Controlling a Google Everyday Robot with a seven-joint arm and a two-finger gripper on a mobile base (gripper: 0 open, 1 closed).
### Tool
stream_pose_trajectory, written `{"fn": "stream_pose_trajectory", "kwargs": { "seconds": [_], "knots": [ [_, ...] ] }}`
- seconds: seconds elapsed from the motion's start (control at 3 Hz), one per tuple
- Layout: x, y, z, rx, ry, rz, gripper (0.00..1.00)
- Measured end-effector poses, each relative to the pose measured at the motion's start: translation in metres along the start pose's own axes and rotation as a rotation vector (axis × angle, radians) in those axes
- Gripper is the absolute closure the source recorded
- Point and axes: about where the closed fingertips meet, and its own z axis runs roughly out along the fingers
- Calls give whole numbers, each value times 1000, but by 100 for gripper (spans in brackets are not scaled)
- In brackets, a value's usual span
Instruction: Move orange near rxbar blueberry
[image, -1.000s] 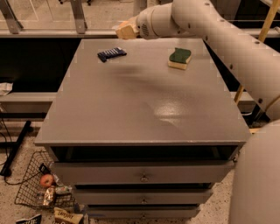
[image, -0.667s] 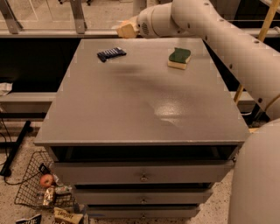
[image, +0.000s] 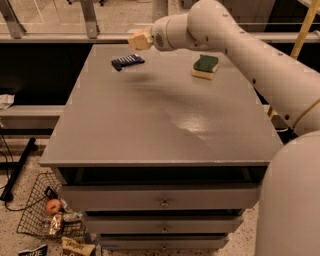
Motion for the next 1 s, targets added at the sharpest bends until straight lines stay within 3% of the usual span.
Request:
{"fn": "stream_pose_trajectory", "kwargs": {
  "seconds": [0.67,1.0],
  "knots": [
    [27,13,47,0,26,25,100],
    [42,11,58,26,56,44,100]
  ]
}}
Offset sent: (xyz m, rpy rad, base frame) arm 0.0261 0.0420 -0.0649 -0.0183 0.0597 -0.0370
